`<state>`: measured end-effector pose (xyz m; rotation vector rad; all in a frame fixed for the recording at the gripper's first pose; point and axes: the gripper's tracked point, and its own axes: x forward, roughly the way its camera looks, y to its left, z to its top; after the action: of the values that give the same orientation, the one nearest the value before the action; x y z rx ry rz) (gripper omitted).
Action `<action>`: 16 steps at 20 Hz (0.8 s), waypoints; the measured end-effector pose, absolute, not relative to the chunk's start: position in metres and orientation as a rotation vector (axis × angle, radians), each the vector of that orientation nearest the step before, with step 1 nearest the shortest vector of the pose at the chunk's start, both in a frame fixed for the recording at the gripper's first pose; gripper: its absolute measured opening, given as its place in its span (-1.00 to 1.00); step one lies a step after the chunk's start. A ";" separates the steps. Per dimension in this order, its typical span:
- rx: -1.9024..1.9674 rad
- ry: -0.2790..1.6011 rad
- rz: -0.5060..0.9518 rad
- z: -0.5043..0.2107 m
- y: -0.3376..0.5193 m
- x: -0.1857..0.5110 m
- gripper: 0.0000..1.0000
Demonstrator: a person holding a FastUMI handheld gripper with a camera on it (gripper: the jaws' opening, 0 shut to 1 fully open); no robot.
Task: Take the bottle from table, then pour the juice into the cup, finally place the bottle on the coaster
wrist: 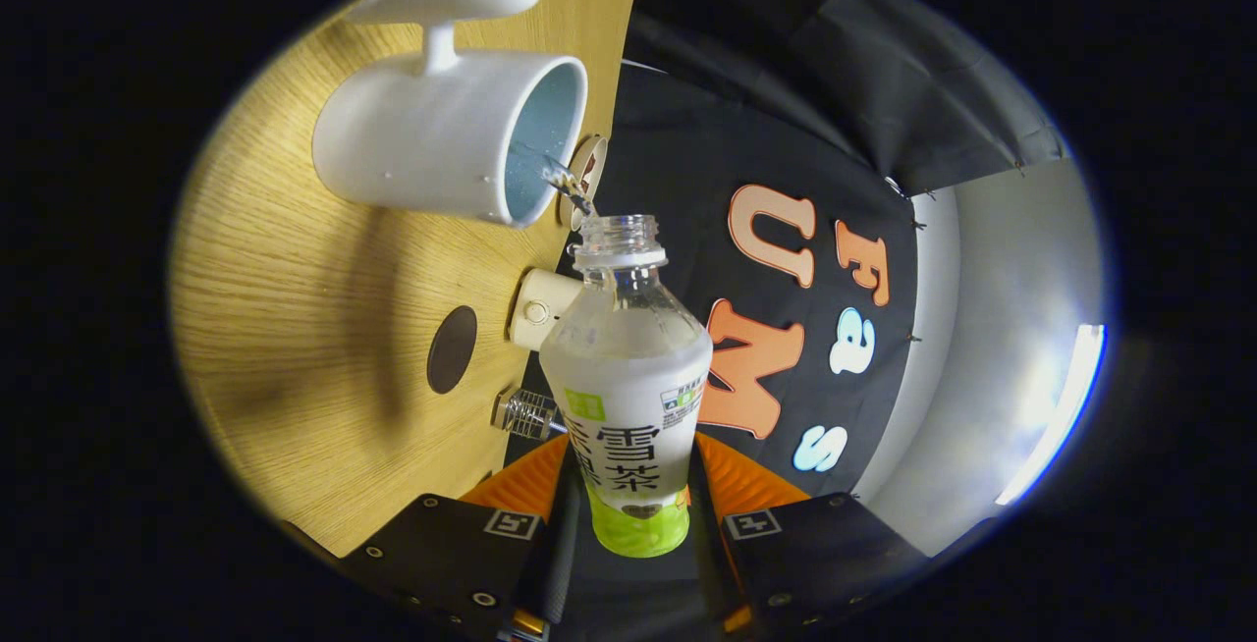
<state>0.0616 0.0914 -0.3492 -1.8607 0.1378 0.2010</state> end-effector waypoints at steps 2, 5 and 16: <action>-1.867 0.136 0.205 -0.348 0.093 0.061 0.07; -1.877 0.137 0.217 -0.349 0.094 0.062 0.07; -1.945 0.101 0.243 -0.342 0.102 0.064 0.07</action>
<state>0.0641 0.1021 -0.3423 -1.9454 0.1008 0.2426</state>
